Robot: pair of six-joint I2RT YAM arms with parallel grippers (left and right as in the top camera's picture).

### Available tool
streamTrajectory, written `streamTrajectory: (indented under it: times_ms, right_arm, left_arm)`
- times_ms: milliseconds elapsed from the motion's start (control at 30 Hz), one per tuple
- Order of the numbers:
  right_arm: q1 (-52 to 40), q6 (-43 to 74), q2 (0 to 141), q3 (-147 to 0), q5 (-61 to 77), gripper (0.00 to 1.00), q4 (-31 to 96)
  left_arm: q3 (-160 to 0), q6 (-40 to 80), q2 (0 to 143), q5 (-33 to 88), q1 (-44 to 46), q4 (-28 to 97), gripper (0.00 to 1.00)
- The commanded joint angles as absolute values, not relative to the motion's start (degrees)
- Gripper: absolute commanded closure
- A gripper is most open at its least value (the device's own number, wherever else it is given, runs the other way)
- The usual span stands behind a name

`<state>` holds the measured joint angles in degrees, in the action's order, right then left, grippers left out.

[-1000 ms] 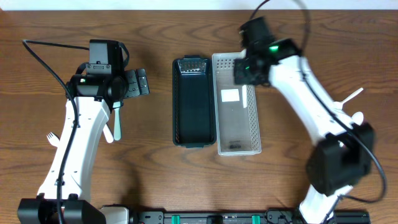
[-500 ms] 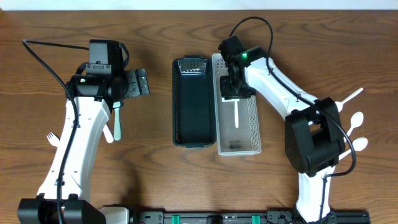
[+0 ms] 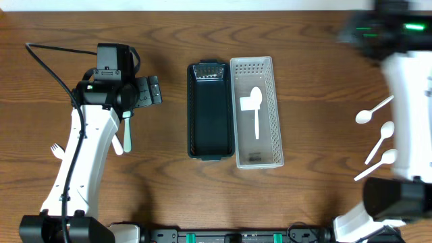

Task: Pack container
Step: 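Move the right gripper back and grasp the next white spoon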

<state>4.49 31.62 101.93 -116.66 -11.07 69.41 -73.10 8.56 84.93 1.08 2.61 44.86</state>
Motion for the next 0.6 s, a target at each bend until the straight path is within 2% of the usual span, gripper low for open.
streamTrajectory:
  times_ms: [0, 233, 567]
  right_arm:
    - [11.75, 38.13, 105.19, -114.89, -12.91, 0.30, 72.34]
    - [22.74, 35.16, 113.49, -114.19, -10.35, 0.23, 76.88]
    - [24.67, 31.07, 127.83, -114.19, -5.89, 0.22, 77.21]
  left_arm:
    - [-74.43, 7.07, 85.32, 0.54, 2.26, 45.19, 0.02]
    - [-74.37, 7.09, 85.32, 0.54, 2.26, 45.19, 0.02]
    - [-74.37, 7.09, 85.32, 0.56, 2.26, 46.17, 0.02]
